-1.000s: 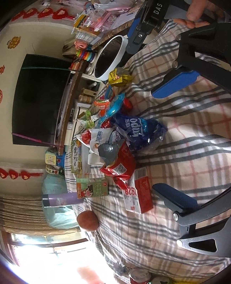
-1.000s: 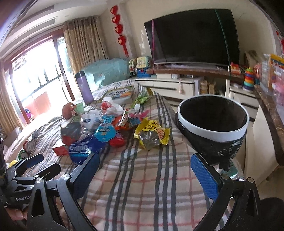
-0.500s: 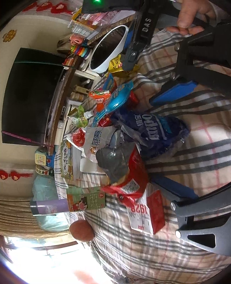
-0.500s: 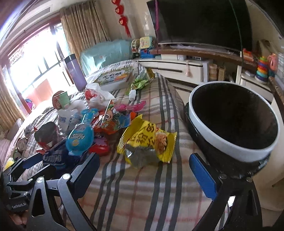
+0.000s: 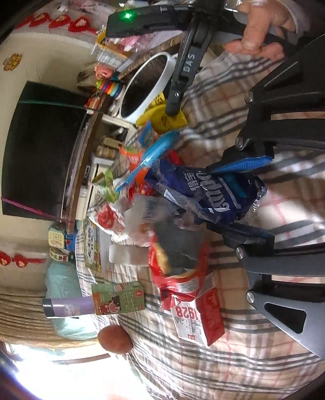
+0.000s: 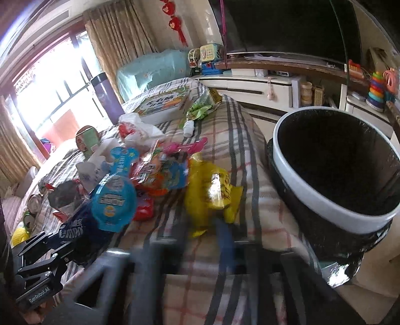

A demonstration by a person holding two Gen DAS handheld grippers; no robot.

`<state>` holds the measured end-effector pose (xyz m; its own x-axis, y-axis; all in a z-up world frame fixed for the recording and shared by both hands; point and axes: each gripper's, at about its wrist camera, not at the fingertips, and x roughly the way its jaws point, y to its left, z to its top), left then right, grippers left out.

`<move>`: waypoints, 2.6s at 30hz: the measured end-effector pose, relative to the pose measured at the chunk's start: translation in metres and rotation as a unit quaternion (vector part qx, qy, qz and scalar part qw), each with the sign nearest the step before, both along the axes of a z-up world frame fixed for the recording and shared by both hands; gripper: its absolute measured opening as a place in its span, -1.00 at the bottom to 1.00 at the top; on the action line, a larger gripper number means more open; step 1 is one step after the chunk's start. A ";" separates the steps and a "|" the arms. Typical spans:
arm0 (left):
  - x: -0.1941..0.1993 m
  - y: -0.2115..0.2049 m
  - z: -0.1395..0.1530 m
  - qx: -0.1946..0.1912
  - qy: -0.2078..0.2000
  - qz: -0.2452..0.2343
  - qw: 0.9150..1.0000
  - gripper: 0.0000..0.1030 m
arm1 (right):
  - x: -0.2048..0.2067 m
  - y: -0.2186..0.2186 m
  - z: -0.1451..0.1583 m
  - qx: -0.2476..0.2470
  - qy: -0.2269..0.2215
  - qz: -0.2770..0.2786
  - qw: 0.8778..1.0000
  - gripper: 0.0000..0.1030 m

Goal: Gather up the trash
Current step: 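Grasp the blue Ampo wrapper with the left tool while the right tool grasps the yellow wrapper, then carry both wrappers over the trash bin and open both tools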

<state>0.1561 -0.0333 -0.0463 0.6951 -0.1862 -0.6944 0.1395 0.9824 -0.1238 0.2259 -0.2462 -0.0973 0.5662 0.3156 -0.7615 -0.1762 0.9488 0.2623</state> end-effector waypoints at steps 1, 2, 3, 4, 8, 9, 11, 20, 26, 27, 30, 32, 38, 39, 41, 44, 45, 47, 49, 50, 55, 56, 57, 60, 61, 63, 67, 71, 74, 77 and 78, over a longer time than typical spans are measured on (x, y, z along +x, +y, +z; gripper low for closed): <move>-0.004 -0.001 0.002 -0.002 -0.002 -0.004 1.000 -0.32 | -0.003 0.000 0.001 0.002 0.000 0.000 1.000 -0.82; -0.008 -0.001 0.004 -0.005 -0.005 -0.009 1.000 -0.33 | -0.007 0.000 0.002 0.004 -0.001 0.000 1.000 -0.82; -0.012 -0.003 0.005 -0.007 -0.007 -0.014 1.000 -0.33 | -0.010 0.000 0.003 0.005 -0.002 -0.001 1.000 -0.82; -0.018 -0.005 0.007 -0.009 -0.010 -0.020 1.000 -0.33 | -0.014 -0.001 0.005 0.006 -0.003 0.000 1.000 -0.82; -0.024 -0.010 0.011 -0.012 -0.016 -0.037 0.999 -0.34 | -0.027 -0.003 0.014 0.010 -0.010 -0.001 1.000 -0.82; -0.026 -0.011 0.012 -0.013 -0.018 -0.042 0.999 -0.34 | -0.029 -0.003 0.015 0.010 -0.012 -0.002 1.000 -0.82; -0.025 -0.013 0.013 -0.013 -0.020 -0.048 0.999 -0.34 | -0.036 -0.007 0.020 0.011 -0.016 -0.005 1.000 -0.82; -0.007 -0.033 0.016 -0.016 -0.014 -0.070 0.997 -0.34 | -0.055 -0.037 0.034 0.007 -0.030 -0.042 0.999 -0.82; 0.012 -0.053 0.017 -0.015 -0.011 -0.087 0.996 -0.34 | -0.057 -0.060 0.037 0.007 -0.033 -0.065 0.997 -0.82; 0.015 -0.057 0.018 -0.014 -0.011 -0.091 0.996 -0.34 | -0.057 -0.064 0.037 0.008 -0.034 -0.069 0.997 -0.82; 0.025 -0.069 0.019 -0.013 -0.011 -0.098 0.995 -0.34 | -0.057 -0.073 0.038 0.007 -0.035 -0.078 0.996 -0.82; 0.033 -0.076 0.020 -0.013 -0.011 -0.103 0.995 -0.34 | -0.056 -0.080 0.039 0.008 -0.035 -0.084 0.996 -0.82; 0.055 -0.096 0.020 -0.008 -0.010 -0.115 0.993 -0.34 | -0.050 -0.099 0.044 0.006 -0.039 -0.101 0.994 -0.82; 0.059 -0.100 0.020 -0.009 -0.008 -0.117 0.993 -0.34 | -0.049 -0.102 0.044 0.006 -0.039 -0.103 0.994 -0.82; 0.065 -0.108 0.020 -0.008 -0.007 -0.120 0.993 -0.34 | -0.045 -0.108 0.046 0.006 -0.039 -0.107 0.993 -0.82; 0.078 -0.119 0.020 -0.003 -0.003 -0.124 0.992 -0.34 | -0.038 -0.119 0.046 0.006 -0.038 -0.115 0.993 -0.82; 0.082 -0.122 0.020 -0.001 -0.001 -0.124 0.992 -0.34 | -0.037 -0.121 0.047 0.006 -0.038 -0.117 0.992 -0.82; 0.092 -0.129 0.019 0.003 0.003 -0.126 0.992 -0.34 | -0.032 -0.127 0.046 0.004 -0.037 -0.121 0.992 -0.82; 0.102 -0.136 0.021 0.004 0.004 -0.127 0.992 -0.34 | -0.028 -0.133 0.045 0.003 -0.034 -0.123 0.992 -0.82; 0.105 -0.140 0.023 0.006 0.003 -0.127 0.992 -0.33 | -0.025 -0.135 0.045 0.004 -0.033 -0.124 0.992 -0.82; 0.126 -0.155 0.027 0.013 0.002 -0.129 0.992 -0.33 | -0.014 -0.145 0.045 0.000 -0.027 -0.127 0.992 -0.82; 0.130 -0.158 0.027 0.014 0.003 -0.130 0.991 -0.33 | -0.011 -0.148 0.044 -0.001 -0.025 -0.127 0.992 -0.82; 0.134 -0.161 0.026 0.015 0.005 -0.131 0.991 -0.33 | -0.007 -0.150 0.043 -0.001 -0.023 -0.127 0.992 -0.82; 0.147 -0.170 0.024 0.017 0.012 -0.134 0.991 -0.33 | 0.000 -0.156 0.041 0.000 -0.018 -0.129 0.991 -0.81; 0.150 -0.173 0.024 0.018 0.013 -0.135 0.991 -0.33 | 0.003 -0.159 0.040 0.000 -0.015 -0.130 0.991 -0.81; 0.159 -0.179 0.022 0.022 0.016 -0.137 0.990 -0.32 | 0.008 -0.163 0.039 0.001 -0.011 -0.130 0.991 -0.81; 0.175 -0.191 0.017 0.026 0.026 -0.141 0.989 -0.32 | 0.016 -0.170 0.037 0.002 -0.004 -0.131 0.991 -0.81; 0.184 -0.201 0.013 0.032 0.035 -0.144 0.988 -0.32 | 0.023 -0.175 0.034 0.003 0.004 -0.130 0.991 -0.81; 0.191 -0.207 0.010 0.036 0.036 -0.144 0.988 -0.29 | 0.028 -0.177 0.030 0.004 0.009 -0.129 0.992 -0.81; 0.198 -0.210 0.009 0.037 0.038 -0.143 0.988 -0.25 | 0.030 -0.179 0.027 0.006 0.015 -0.128 0.992 -0.80; 0.199 -0.211 0.009 0.037 0.038 -0.143 0.988 -0.23 | 0.032 -0.180 0.027 0.007 0.017 -0.128 0.992 -0.79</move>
